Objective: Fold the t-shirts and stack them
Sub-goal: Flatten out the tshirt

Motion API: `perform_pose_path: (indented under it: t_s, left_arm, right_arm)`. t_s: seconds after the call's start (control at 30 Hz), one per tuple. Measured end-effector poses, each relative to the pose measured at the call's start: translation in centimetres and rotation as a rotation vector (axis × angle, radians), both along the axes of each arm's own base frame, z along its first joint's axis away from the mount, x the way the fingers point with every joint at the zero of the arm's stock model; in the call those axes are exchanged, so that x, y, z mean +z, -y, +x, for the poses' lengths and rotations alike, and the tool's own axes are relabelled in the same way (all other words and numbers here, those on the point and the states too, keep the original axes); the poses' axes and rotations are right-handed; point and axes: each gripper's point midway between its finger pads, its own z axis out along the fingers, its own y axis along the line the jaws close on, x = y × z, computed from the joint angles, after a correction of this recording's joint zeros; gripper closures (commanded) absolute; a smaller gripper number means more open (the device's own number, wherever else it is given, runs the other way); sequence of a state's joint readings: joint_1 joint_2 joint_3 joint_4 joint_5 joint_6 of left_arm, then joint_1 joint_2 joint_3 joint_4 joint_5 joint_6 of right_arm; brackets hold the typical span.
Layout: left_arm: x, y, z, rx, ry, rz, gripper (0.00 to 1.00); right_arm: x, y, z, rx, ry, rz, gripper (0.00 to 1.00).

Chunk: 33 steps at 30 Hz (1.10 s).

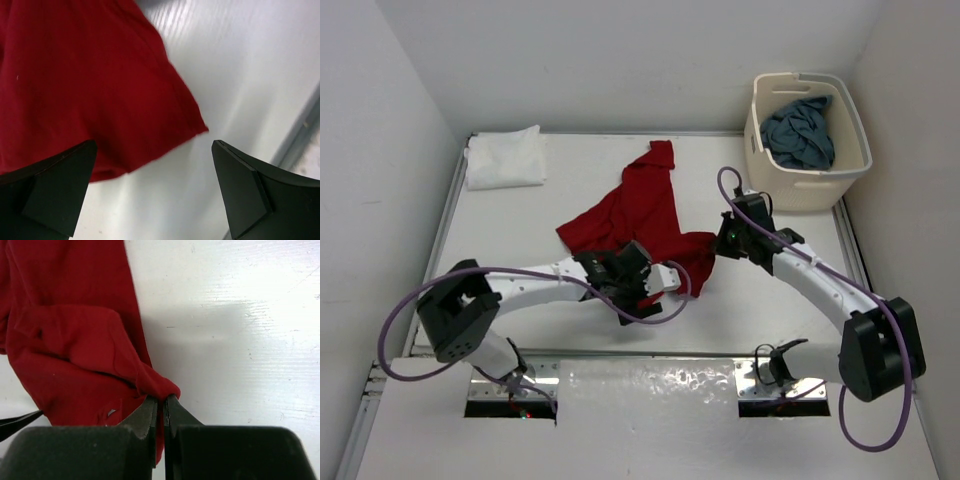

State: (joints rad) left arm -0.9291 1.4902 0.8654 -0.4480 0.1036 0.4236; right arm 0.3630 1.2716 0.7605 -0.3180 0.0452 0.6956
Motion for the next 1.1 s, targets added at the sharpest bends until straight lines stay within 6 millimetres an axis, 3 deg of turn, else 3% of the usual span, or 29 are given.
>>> perform_pose_path:
  t_s: [0.2, 0.27, 0.33, 0.37, 0.4, 0.5, 0.57, 0.67, 0.77, 0.83, 0.9, 1.0, 1.03, 1.1]
  left_arm:
    - [-2.7, 3.0, 0.1, 0.012, 0.026, 0.034, 0.01]
    - [-3.7, 3.4, 0.3, 0.03, 0.015, 0.043, 0.1]
    - [-3.9, 3.7, 0.3, 0.044, 0.007, 0.033, 0.41]
    - [-4.0, 3.8, 0.4, 0.05, 0.001, 0.032, 0.64]
    - [-4.1, 3.8, 0.4, 0.054, -0.004, 0.04, 0.96]
    - [-3.9, 3.8, 2.2, 0.07, 0.009, 0.074, 1.0]
    - [-3.3, 2.1, 4.4, 0.129, 0.012, 0.092, 1.0]
    - [0.2, -2.8, 11.4, 0.311, 0.071, 0.095, 1.0]
    - [8.6, -7.7, 20.7, 0.486, 0.279, 0.036, 1.0]
    - [16.7, -10.4, 26.2, 0.568, 0.485, -0.016, 1.0]
    - [26.1, -12.2, 29.8, 0.635, 0.699, -0.098, 1.0]
    - [42.5, -14.3, 32.4, 0.715, 1.04, -0.296, 1.0]
    - [46.7, -14.9, 32.0, 0.722, 1.139, -0.347, 1.0]
    - [52.9, -16.3, 29.8, 0.711, 1.303, -0.401, 1.0]
  right_arm:
    - [0.0, 0.2, 0.1, 0.009, 0.002, -0.004, 1.0]
    - [-0.3, 0.3, 0.0, 0.01, -0.004, -0.002, 1.0]
    - [-0.6, 0.7, 0.0, 0.003, -0.013, 0.002, 1.0]
    - [-0.8, 1.0, 0.1, -0.006, -0.018, 0.002, 1.0]
    - [-0.9, 1.3, 0.1, -0.015, -0.023, 0.004, 1.0]
    - [-1.1, 2.5, 0.5, -0.033, -0.033, 0.005, 1.0]
    - [-0.6, 3.1, 1.0, -0.032, -0.038, -0.014, 1.0]
    - [3.1, 2.8, 4.4, 0.002, 0.009, -0.043, 1.0]
    - [11.2, 1.8, 11.1, 0.038, 0.175, -0.052, 1.0]
    - [17.5, 1.7, 15.2, 0.033, 0.317, -0.041, 1.0]
    - [24.5, 2.7, 18.4, -0.003, 0.464, -0.031, 1.0]
    - [34.3, 5.0, 20.2, -0.062, 0.689, -0.024, 1.0]
    - [36.4, 5.5, 20.0, -0.073, 0.739, -0.022, 1.0]
    - [40.2, 5.9, 18.4, -0.08, 0.838, -0.008, 1.0]
